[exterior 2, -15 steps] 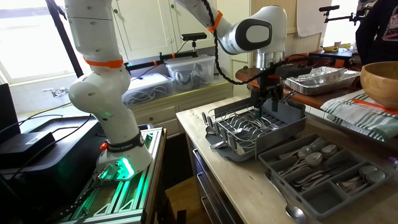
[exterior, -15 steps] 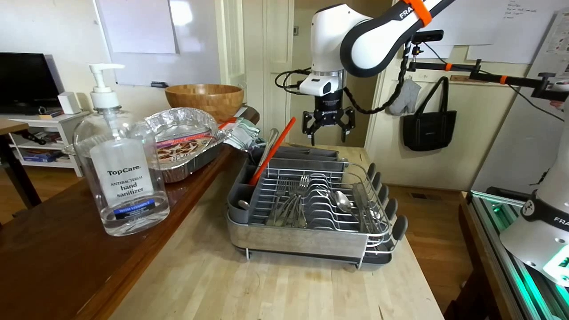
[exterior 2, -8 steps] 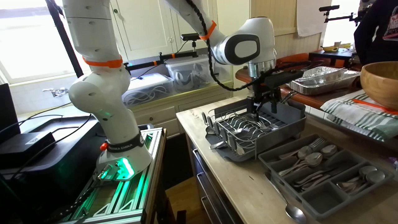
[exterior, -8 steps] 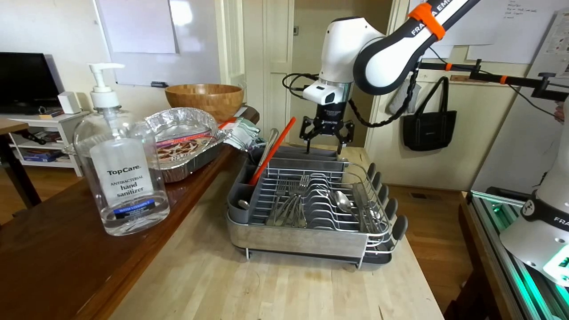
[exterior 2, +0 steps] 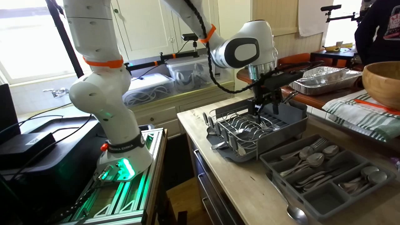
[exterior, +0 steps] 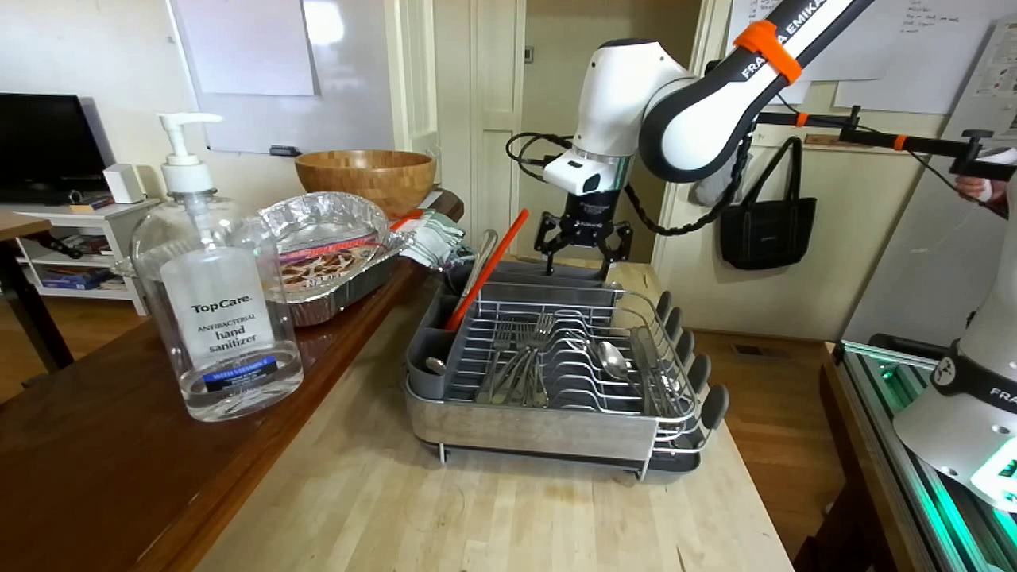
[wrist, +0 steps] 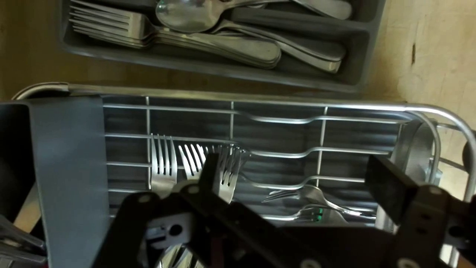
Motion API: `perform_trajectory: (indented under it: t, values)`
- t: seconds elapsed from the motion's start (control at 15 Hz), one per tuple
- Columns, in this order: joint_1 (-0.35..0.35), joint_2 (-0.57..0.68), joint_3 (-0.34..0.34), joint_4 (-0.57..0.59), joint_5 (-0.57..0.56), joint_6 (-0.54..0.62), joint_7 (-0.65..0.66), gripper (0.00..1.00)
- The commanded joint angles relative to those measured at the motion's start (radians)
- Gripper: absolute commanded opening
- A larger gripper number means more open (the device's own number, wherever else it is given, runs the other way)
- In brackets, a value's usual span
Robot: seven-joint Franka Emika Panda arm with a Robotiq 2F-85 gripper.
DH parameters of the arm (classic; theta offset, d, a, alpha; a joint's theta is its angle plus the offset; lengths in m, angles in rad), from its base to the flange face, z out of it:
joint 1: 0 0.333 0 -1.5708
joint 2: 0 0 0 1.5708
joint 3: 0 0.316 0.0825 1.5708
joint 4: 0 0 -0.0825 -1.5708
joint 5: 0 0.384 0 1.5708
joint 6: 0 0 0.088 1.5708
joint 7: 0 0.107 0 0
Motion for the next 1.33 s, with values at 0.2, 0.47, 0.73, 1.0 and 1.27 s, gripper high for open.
perform_trajectory:
  t: [0.2,0.47,0.73,1.0,1.27]
  values:
    - [0.017,0.050,-0.006,0.014,-0.095,0.051,0.082,0.99]
    - [0.025,0.051,0.003,0.012,-0.104,0.066,0.111,0.91]
    - [0.041,0.050,-0.002,0.015,-0.156,0.047,0.145,0.92]
    - [0.031,0.035,0.007,0.004,-0.164,0.034,0.149,0.98]
    - [0.032,0.036,0.006,0.004,-0.175,0.024,0.151,0.99]
